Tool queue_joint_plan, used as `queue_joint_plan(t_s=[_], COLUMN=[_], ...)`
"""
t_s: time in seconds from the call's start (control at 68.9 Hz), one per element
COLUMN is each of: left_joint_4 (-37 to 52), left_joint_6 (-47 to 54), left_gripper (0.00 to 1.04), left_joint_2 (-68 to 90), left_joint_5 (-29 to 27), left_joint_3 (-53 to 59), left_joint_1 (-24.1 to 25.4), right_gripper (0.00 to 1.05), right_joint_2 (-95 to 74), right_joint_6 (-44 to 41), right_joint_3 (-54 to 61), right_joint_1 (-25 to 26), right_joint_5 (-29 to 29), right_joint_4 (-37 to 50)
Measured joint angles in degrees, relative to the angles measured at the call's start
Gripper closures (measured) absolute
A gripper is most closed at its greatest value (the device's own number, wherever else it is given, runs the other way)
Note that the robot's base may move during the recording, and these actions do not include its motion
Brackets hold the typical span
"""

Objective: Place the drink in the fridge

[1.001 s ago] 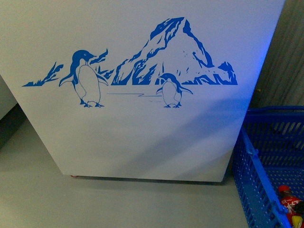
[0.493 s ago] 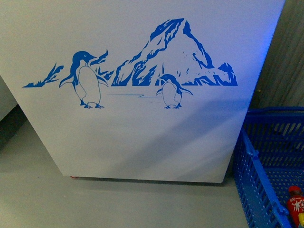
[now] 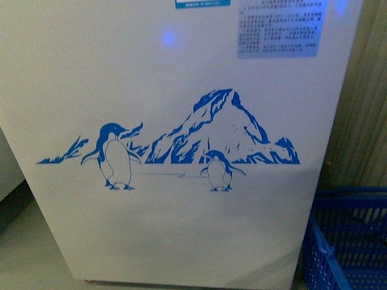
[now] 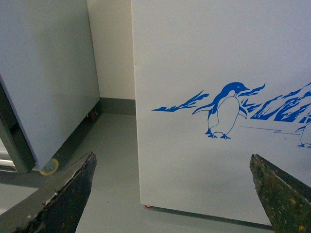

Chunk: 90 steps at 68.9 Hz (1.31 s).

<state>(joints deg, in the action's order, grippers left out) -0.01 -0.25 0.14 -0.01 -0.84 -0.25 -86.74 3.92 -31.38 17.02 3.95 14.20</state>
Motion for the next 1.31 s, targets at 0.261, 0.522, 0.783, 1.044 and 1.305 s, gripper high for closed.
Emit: queue_joint_plan(t_s=[0.261, 0.522, 0.783, 1.044, 1.305], left_joint_4=[0.0, 0.0, 0.0, 0.0, 0.0], left_joint_6=[0.0, 0.0, 0.0, 0.0, 0.0], left_gripper=[0.08, 0.08, 0.08, 0.08, 0.08], left_joint_2=[0.0, 0.0, 0.0, 0.0, 0.0], left_joint_5=[0.0, 0.02, 0.0, 0.0, 0.0], left_joint_3=[0.0, 0.0, 0.0, 0.0, 0.0], left_joint_1=[0.0, 0.0, 0.0, 0.0, 0.0], right_gripper=[0.65, 0.65, 0.65, 0.65, 0.65], right_joint_2=[35.3, 49.05, 54.62, 54.64, 55.74], right_joint_6=[2.34, 5.99, 8.22, 4.76, 3.26], right_joint_3=[-7.19, -13.77, -17.22, -18.58, -17.0], right_joint_1=[-0.63, -4.85, -17.7, -26.8, -30.21], right_joint_5=[1.9, 0.9, -6.73, -13.46, -23.82], right_joint_4=[-14.82, -23.67, -29.48, -26.84, -25.59])
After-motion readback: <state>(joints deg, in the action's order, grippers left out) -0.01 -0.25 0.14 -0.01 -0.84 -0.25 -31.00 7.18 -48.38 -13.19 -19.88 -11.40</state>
